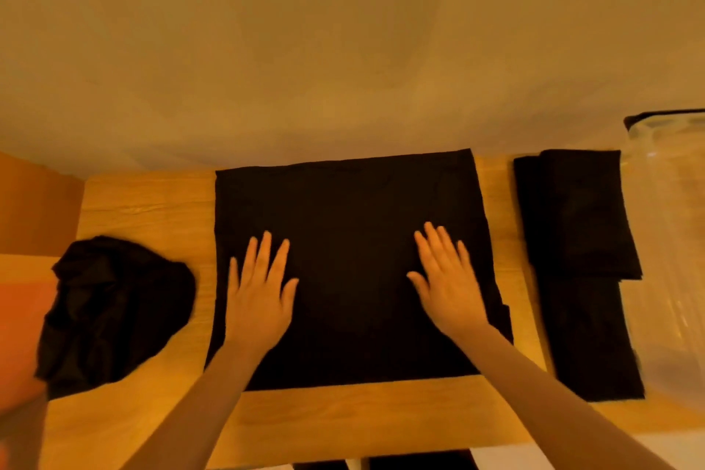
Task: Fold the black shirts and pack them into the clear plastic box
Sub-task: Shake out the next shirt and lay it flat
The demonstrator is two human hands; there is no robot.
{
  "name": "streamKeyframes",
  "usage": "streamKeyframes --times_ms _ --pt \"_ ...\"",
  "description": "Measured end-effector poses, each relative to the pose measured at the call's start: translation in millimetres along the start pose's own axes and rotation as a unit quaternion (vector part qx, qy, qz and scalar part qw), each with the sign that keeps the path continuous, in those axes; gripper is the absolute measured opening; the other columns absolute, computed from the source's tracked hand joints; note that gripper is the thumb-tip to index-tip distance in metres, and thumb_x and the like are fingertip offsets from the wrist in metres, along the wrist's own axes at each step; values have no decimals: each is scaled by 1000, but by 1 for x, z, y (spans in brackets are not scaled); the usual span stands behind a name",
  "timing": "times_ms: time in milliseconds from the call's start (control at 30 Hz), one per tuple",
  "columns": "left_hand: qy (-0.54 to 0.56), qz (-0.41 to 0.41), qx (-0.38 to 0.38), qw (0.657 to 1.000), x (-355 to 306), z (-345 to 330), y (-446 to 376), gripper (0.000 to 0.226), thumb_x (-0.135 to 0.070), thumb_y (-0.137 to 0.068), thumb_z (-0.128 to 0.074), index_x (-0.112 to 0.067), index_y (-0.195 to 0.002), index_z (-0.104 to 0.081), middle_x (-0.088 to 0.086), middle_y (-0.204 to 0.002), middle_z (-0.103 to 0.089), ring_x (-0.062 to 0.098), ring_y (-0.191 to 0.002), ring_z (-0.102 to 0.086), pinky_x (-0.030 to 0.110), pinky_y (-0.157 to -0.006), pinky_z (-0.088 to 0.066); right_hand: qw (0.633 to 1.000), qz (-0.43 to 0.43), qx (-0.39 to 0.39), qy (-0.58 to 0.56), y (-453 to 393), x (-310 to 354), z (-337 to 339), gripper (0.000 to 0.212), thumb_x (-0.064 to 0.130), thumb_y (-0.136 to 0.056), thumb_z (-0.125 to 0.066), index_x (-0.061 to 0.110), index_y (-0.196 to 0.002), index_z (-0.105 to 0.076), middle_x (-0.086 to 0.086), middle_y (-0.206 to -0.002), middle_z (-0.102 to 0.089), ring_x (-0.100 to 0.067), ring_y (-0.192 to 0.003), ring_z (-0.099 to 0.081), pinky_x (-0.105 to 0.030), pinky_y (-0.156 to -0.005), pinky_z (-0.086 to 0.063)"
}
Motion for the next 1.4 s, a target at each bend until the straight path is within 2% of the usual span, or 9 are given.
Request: streamKeyframes --times_ms 133,267,467,667,833,1033,1100,1200,1400 --pt "8 33 -13 999 21 4 18 58 -37 -93 -28 -3 -139 -39 21 -145 -35 35 -136 -30 52 -108 -24 997 -73 -10 -30 13 -34 6 78 61 -90 2 13 -147 -20 -6 -156 -15 -14 -141 0 -36 -114 -4" --pt "129 138 -70 980 30 20 45 45 -22 -92 -54 0 -131 -48 21 -131 -49 40 -122 -43 51 -103 -34 973 -152 -97 -148 44 -31 30 57 36 -94 -47 12 -143 -32 -5 -151 -29 -22 -140 -25 -36 -111 -27" --pt "378 339 -44 861 17 27 120 37 -23 -92 -56 -2 -122 -56 16 -118 -60 33 -110 -55 41 -90 -42 895 -319 -125 -286 129 -17 2 58 31 -87 -61 6 -135 -42 -14 -135 -43 -30 -125 -41 -42 -98 -41" --pt "417 358 -18 835 9 23 137 28 -23 -91 -58 -3 -109 -65 15 -106 -65 29 -98 -57 33 -77 -42 841 -378 -150 -357 139 -18 -5 39 20 -89 -61 5 -124 -53 -13 -120 -56 -30 -110 -54 -37 -83 -47" --pt "485 433 -72 756 11 27 143 32 -21 -88 -63 2 -110 -62 17 -109 -62 31 -105 -55 36 -86 -41 817 -389 -121 -409 136 -28 5 25 18 -89 -61 1 -108 -62 -6 -84 -57 -14 -64 -52 -22 -52 -36" --pt "590 438 -71 675 25 24 152 33 -24 -86 -65 -10 -116 -59 7 -116 -59 24 -112 -52 40 -100 -40 810 -371 -176 -419 137 -34 20 20 18 -86 -65 3 -99 -65 -4 -76 -56 -14 -65 -50 -22 -55 -38" --pt "602 435 -61 667 28 22 152 25 -24 -86 -65 -16 -109 -60 7 -114 -60 23 -110 -53 42 -101 -40 790 -383 -181 -443 137 -36 22 20 18 -86 -64 3 -99 -66 -4 -71 -56 -15 -60 -49 -22 -54 -39" --pt "575 433 -32 694 25 21 155 6 -24 -88 -62 -19 -88 -60 5 -91 -60 21 -92 -53 37 -85 -39 769 -401 -156 -472 136 -42 19 21 19 -88 -62 3 -101 -65 -5 -70 -56 -15 -59 -48 -24 -55 -41" --pt "514 448 -4 732 29 15 157 12 -23 -89 -61 -13 -82 -59 3 -75 -58 19 -78 -54 33 -74 -38 723 -444 -96 -520 138 -52 10 26 12 -87 -63 4 -112 -58 -12 -103 -60 -20 -72 -61 -32 -71 -52"
Point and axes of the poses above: each hand's wrist, its own y-axis away from the middle knuckle, its own z-axis out of the back of the hand, x = y × z, the point moved 1 cm from there along -y, towards the middle knuckle
